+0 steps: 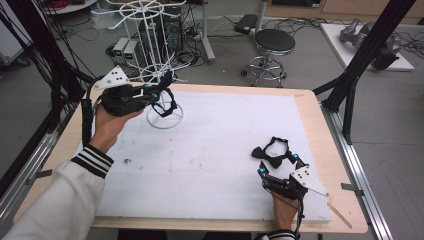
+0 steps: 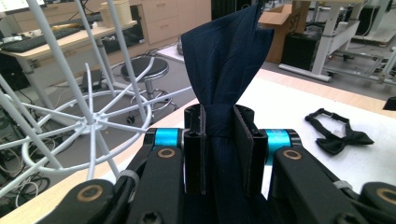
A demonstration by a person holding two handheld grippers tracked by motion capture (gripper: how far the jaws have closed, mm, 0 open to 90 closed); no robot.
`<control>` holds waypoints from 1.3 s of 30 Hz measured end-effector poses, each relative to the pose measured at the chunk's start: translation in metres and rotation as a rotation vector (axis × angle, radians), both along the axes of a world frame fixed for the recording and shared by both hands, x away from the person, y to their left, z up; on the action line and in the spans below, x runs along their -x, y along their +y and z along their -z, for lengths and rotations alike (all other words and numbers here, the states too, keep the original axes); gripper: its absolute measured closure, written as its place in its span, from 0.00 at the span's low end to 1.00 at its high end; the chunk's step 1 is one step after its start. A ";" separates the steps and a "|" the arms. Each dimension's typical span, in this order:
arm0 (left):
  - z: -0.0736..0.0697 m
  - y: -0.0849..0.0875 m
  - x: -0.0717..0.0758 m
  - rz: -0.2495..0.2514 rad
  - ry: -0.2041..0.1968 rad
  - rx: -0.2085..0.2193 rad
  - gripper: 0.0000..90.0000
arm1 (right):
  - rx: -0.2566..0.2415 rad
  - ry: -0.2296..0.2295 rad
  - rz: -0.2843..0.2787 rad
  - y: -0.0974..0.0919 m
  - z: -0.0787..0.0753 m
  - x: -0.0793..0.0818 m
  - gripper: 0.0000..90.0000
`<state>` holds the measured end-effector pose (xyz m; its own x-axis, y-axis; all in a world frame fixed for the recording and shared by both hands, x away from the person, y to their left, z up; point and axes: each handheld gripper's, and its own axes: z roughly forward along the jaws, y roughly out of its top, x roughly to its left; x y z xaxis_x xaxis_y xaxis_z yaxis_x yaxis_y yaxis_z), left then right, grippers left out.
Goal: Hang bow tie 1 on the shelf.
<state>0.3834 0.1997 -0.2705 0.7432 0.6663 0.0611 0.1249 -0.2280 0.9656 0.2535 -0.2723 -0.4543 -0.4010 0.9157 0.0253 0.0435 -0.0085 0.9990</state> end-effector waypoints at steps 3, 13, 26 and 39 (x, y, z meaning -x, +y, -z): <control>-0.002 0.000 -0.003 -0.010 0.001 -0.006 0.84 | 0.003 -0.004 0.001 0.000 0.000 0.000 0.04; -0.007 0.000 -0.015 -0.048 0.009 -0.023 0.84 | 0.003 -0.004 0.002 0.000 0.000 0.000 0.04; -0.007 0.000 -0.021 -0.088 0.022 -0.047 0.83 | 0.005 -0.003 0.001 0.000 0.000 0.000 0.04; -0.011 0.002 -0.020 -0.114 -0.002 0.009 0.26 | 0.005 -0.003 0.001 0.000 0.000 0.000 0.04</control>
<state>0.4031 0.2021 -0.2591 0.6626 0.7469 0.0560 0.1481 -0.2039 0.9677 0.2534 -0.2722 -0.4543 -0.4003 0.9162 0.0199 0.0409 -0.0039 0.9992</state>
